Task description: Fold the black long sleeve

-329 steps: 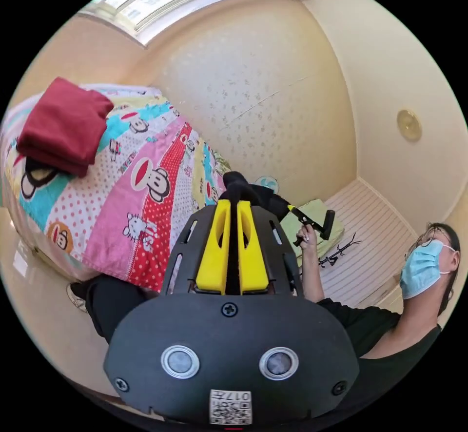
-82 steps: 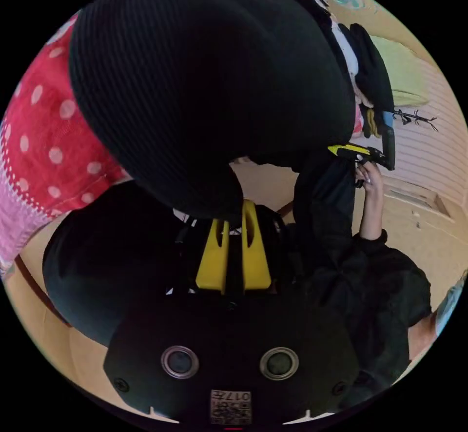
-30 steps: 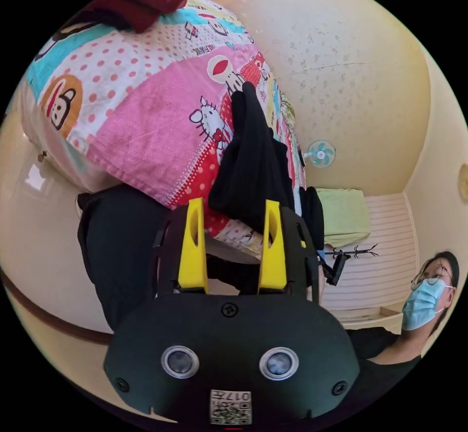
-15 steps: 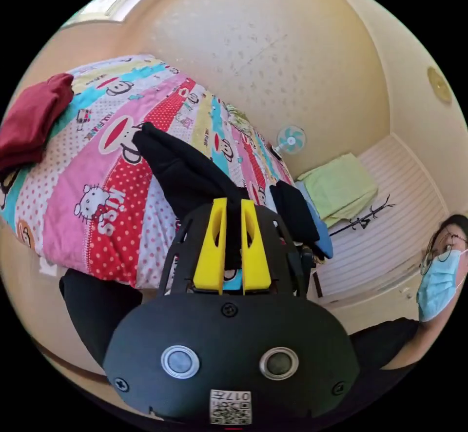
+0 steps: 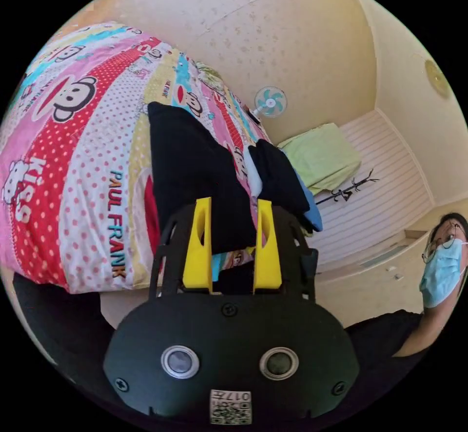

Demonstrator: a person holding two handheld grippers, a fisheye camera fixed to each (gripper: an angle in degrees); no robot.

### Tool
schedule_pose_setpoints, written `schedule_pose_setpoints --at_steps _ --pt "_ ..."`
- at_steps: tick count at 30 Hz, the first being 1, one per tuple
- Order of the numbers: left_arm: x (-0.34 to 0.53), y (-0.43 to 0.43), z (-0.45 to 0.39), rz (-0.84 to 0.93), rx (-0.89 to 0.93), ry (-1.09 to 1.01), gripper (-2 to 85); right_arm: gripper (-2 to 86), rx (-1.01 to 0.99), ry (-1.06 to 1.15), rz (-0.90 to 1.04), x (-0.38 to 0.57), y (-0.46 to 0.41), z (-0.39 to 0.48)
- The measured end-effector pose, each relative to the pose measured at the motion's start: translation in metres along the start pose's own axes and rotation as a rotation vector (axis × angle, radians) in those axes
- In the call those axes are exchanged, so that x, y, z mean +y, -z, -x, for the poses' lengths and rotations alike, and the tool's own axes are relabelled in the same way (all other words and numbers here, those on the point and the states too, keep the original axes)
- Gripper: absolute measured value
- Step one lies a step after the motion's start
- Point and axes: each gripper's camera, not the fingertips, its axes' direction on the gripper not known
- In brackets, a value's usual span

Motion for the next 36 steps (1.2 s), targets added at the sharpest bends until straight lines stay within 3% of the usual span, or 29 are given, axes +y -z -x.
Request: schedule_pose_setpoints --at_steps 2,3,5,10,19,23,25,30,34,36 --pt "0.011 0.004 0.035 0.005 -0.193 0.141 18.5 4.7 -0.104 -0.035 0.008 0.002 0.007 -0.014" --pt "0.013 0.000 0.043 0.028 -0.201 0.160 19.3 7.3 -0.152 -0.072 0.012 0.005 0.012 -0.023" --pt "0.024 -0.036 0.069 0.182 -0.083 0.220 18.3 11.6 -0.217 -0.133 0.036 0.008 0.018 -0.035" --pt "0.053 -0.042 0.068 0.158 0.035 0.297 8.1 20.0 -0.418 -0.265 0.105 0.023 0.025 -0.068" --pt "0.124 0.006 -0.066 0.285 0.059 -0.058 8.0 20.3 -0.915 -0.303 0.020 0.010 0.035 -0.101" --pt "0.149 0.063 -0.091 0.168 0.085 -0.163 10.6 18.9 -0.957 -0.177 -0.042 -0.026 0.083 -0.086" --pt "0.158 0.080 -0.093 0.132 0.075 -0.194 10.2 18.0 -0.979 -0.014 -0.121 -0.072 0.140 -0.069" --pt "0.172 0.080 -0.068 0.160 0.054 -0.104 10.1 16.3 -0.976 0.292 -0.281 -0.179 0.283 -0.042" --pt "0.178 0.055 -0.044 0.213 0.145 -0.002 10.0 14.7 -0.833 0.450 -0.464 -0.240 0.413 -0.040" --pt "0.178 0.043 -0.042 0.245 0.144 0.013 10.0 13.9 -0.747 0.418 -0.530 -0.252 0.450 -0.058"
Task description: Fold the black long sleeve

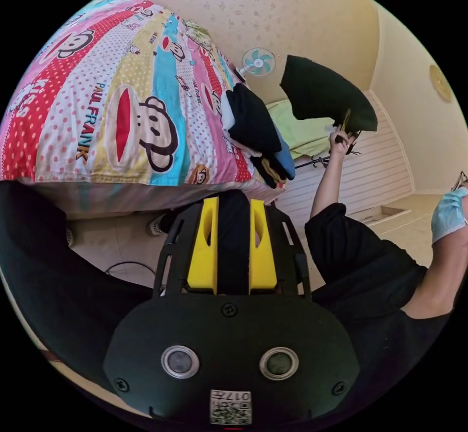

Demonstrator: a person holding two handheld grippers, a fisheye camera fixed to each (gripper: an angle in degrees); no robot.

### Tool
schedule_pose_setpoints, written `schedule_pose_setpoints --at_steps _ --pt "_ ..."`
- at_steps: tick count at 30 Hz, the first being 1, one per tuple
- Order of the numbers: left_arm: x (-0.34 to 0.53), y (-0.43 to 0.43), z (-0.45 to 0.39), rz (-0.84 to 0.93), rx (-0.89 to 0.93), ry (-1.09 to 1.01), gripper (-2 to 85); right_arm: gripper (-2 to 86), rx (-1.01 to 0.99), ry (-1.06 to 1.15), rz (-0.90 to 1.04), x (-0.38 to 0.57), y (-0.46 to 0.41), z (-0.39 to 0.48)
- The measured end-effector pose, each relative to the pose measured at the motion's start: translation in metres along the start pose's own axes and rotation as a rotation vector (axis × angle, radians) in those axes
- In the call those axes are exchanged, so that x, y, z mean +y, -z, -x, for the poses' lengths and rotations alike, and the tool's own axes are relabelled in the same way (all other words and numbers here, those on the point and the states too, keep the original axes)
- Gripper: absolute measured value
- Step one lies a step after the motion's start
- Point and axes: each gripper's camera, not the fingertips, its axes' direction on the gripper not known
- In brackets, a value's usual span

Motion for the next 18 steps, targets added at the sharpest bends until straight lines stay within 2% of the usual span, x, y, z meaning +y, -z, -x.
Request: schedule_pose_setpoints --at_steps 2,5,7,10,14,18 --pt "-0.005 -0.014 0.003 0.031 0.015 0.011 10.0 13.1 0.108 -0.061 -0.031 -0.011 0.035 -0.014" --pt "-0.009 -0.019 0.003 0.004 0.009 0.002 10.1 11.5 0.429 -0.148 -0.003 0.010 0.099 -0.058" --pt "-0.012 -0.019 0.005 -0.005 -0.021 0.006 10.3 11.0 0.648 -0.387 -0.050 0.073 0.166 -0.109" --pt "-0.019 -0.014 0.017 -0.002 -0.067 0.048 10.8 8.7 0.746 -0.545 -0.113 0.186 0.226 -0.131" --pt "-0.041 0.022 0.034 -0.096 -0.188 0.077 10.9 5.5 0.718 -0.574 -0.102 0.304 0.229 -0.118" --pt "-0.083 0.072 0.046 -0.241 -0.359 0.066 10.9 4.3 0.819 -0.549 0.152 0.354 0.160 -0.115"
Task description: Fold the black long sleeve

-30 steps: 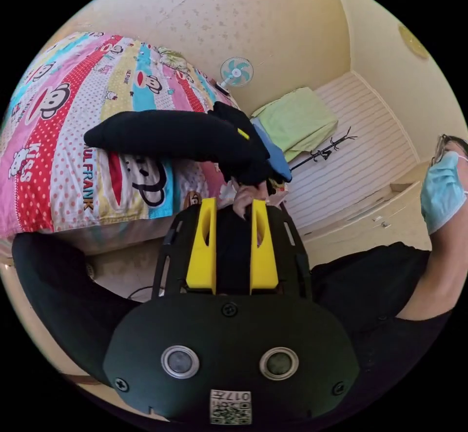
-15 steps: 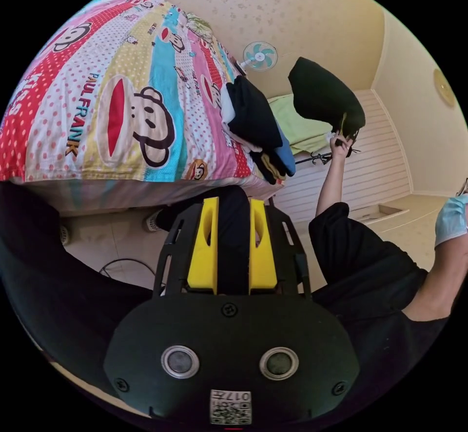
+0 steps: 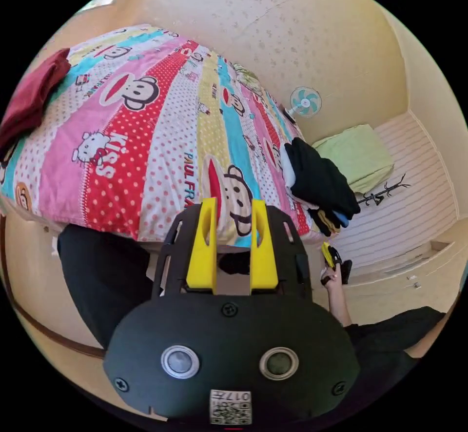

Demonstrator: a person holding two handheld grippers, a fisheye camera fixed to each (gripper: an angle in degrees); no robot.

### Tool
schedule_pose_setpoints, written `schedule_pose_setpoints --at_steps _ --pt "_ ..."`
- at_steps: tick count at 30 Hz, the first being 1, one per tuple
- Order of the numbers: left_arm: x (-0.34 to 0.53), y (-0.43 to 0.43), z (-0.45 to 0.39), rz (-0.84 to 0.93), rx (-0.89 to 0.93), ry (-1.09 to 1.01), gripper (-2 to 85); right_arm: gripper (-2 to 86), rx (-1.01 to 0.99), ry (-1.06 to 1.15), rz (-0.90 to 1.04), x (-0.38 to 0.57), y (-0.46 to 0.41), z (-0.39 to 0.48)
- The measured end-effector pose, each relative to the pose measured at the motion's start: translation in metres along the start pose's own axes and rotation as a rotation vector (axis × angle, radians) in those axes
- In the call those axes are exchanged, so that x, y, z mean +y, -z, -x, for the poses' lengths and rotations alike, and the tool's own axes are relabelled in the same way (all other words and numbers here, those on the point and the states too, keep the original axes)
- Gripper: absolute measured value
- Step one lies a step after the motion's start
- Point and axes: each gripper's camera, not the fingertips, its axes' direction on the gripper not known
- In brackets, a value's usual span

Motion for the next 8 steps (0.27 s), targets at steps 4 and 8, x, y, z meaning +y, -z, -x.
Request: schedule_pose_setpoints --at_steps 4,8 --pt "-0.056 0.023 0.043 -0.204 -0.253 0.078 11.2 5.5 0.145 0.245 0.270 -0.016 -0.091 0.088" --pt "-0.073 0.002 0.109 -0.297 -0.436 0.233 11.3 6.1 0.212 0.440 0.468 -0.024 -0.198 0.165"
